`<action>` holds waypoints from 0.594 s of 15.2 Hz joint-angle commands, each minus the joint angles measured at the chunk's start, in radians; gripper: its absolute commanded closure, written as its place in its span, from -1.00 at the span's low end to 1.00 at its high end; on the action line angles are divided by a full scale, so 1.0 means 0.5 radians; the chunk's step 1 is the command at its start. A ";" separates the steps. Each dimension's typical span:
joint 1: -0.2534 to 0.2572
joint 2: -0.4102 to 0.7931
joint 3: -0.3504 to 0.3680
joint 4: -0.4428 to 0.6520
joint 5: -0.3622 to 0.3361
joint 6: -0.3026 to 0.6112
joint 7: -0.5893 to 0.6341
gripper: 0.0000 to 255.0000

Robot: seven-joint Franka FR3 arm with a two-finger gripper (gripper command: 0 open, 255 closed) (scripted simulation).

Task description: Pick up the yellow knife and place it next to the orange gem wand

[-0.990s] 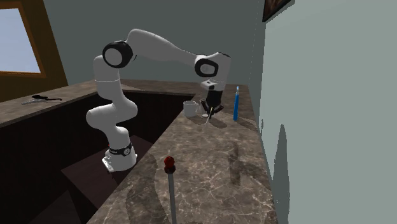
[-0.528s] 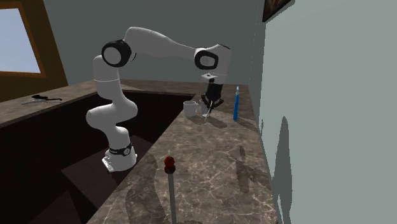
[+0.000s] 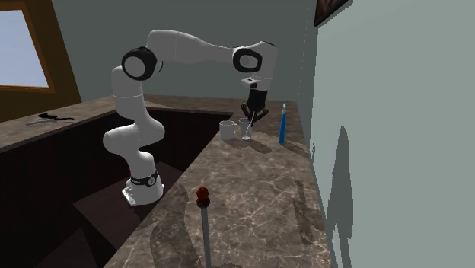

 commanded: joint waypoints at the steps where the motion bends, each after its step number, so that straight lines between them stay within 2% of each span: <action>1: 0.002 0.001 0.002 0.059 0.000 -0.059 0.004 1.00; 9: 0.028 0.053 0.013 0.318 -0.035 -0.285 0.040 1.00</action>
